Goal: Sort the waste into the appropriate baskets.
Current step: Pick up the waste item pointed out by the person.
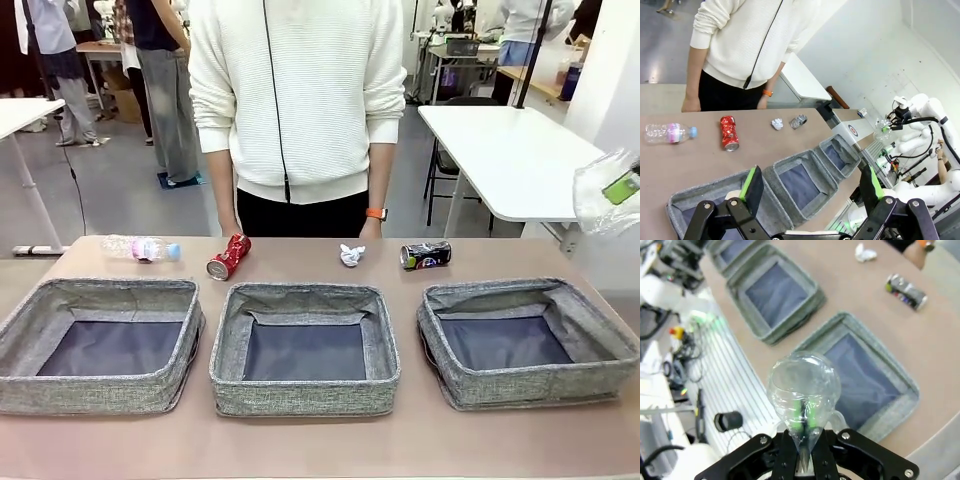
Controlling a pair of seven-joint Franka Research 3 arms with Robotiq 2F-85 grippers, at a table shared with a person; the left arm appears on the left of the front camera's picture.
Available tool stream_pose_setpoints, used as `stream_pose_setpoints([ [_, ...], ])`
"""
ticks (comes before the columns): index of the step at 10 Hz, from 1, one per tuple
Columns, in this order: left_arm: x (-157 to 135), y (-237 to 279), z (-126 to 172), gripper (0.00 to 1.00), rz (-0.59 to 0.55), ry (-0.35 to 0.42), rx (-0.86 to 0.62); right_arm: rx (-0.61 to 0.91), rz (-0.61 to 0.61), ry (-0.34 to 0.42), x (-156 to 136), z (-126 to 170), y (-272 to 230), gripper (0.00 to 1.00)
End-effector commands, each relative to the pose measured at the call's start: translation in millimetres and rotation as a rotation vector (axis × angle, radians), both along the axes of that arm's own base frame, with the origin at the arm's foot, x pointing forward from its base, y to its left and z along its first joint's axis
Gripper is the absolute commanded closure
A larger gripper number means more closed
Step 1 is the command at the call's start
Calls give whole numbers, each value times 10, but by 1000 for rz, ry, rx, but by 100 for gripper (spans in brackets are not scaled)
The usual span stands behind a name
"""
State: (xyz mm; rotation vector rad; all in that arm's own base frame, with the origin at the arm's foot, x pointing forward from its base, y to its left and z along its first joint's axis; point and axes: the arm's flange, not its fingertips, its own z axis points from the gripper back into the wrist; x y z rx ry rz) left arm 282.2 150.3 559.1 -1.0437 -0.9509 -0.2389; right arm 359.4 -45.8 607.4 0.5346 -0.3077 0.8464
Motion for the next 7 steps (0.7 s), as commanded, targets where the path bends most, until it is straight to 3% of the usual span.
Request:
stream_pose_setpoints([
  [1, 8, 8, 12, 0, -6, -30, -11, -134, -103, 84, 196, 550, 911, 99],
  [3, 8, 8, 12, 0, -6, -30, -11, -293, -251, 195, 269, 781, 2007, 99],
  [5, 8, 8, 12, 0, -6, -30, -11, -361, -282, 259, 263, 837, 3154, 99],
  [6, 8, 8, 12, 0, -6, -30, -11, -430, -309, 290, 238, 893, 3561, 99],
  [7, 8, 8, 12, 0, -6, -30, -11, -469, -345, 381, 241, 1015, 3828, 99],
])
